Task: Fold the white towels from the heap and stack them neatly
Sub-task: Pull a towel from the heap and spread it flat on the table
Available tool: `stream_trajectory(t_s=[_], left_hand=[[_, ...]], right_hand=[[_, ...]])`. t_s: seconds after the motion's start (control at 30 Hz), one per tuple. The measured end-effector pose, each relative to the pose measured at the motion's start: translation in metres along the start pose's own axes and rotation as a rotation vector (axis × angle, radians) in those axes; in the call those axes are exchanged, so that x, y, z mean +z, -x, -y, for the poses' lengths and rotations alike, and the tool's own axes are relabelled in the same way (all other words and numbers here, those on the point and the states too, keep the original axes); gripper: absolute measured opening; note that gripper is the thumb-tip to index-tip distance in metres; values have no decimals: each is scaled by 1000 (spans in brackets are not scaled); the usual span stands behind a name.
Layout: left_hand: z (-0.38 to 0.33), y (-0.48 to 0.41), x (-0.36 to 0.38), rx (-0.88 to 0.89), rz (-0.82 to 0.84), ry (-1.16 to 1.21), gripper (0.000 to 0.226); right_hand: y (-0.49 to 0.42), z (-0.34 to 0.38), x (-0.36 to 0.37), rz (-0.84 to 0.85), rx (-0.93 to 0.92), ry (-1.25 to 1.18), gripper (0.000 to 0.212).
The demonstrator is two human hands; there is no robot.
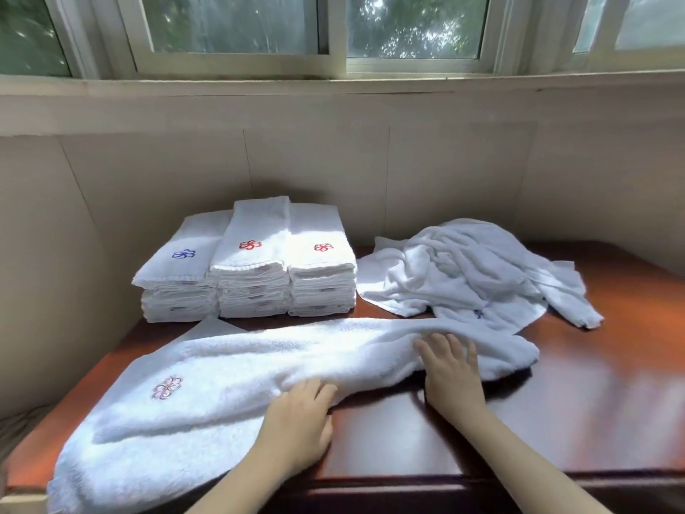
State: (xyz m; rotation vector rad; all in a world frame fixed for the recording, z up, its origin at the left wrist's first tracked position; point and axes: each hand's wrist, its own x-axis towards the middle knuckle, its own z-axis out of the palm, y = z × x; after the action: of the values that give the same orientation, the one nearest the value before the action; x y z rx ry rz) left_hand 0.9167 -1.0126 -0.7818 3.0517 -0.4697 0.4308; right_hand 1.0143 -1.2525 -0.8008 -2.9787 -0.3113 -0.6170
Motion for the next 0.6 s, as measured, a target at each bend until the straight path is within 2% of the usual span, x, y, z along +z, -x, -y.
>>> stream_trajectory(t_s=[0.07, 0.13, 0.2, 0.27, 0.3, 0.33, 0.4, 0.43, 0.47, 0.53, 0.6], left_hand=[[9, -11, 10, -145, 9, 24, 52], [15, -18, 13, -239, 75, 55, 56], [15, -26, 9, -237, 167, 43, 36], [13, -31, 0, -175, 334, 66, 22], [13, -33, -6, -127, 432, 120, 17], [15, -35, -12, -77, 537, 182, 12], [15, -39, -28, -18, 754, 340, 13], [13, -40, -36, -10, 837, 424, 23], [10, -42, -41, -1, 878, 493, 33], [1, -46, -38, -10, 801, 588, 40], [-9, -50, -23, -36, 589, 602, 38]], right_hand=[[-9, -1, -6, 7, 4, 61, 59], [-22, -4, -19, 125, -26, 71, 42], [-44, -16, -32, 287, -17, -68, 21], [-69, -30, -53, 490, 38, -370, 22], [-80, -36, -64, 525, 46, -449, 23], [-90, -40, -73, 495, 38, -444, 22], [-104, -44, -78, 230, -42, -135, 27], [-105, -42, -77, 74, -57, 41, 30], [-100, -37, -74, -27, -54, 87, 30], [-82, -22, -62, -46, 5, -54, 19], [-56, -10, -43, 40, 115, -184, 18]])
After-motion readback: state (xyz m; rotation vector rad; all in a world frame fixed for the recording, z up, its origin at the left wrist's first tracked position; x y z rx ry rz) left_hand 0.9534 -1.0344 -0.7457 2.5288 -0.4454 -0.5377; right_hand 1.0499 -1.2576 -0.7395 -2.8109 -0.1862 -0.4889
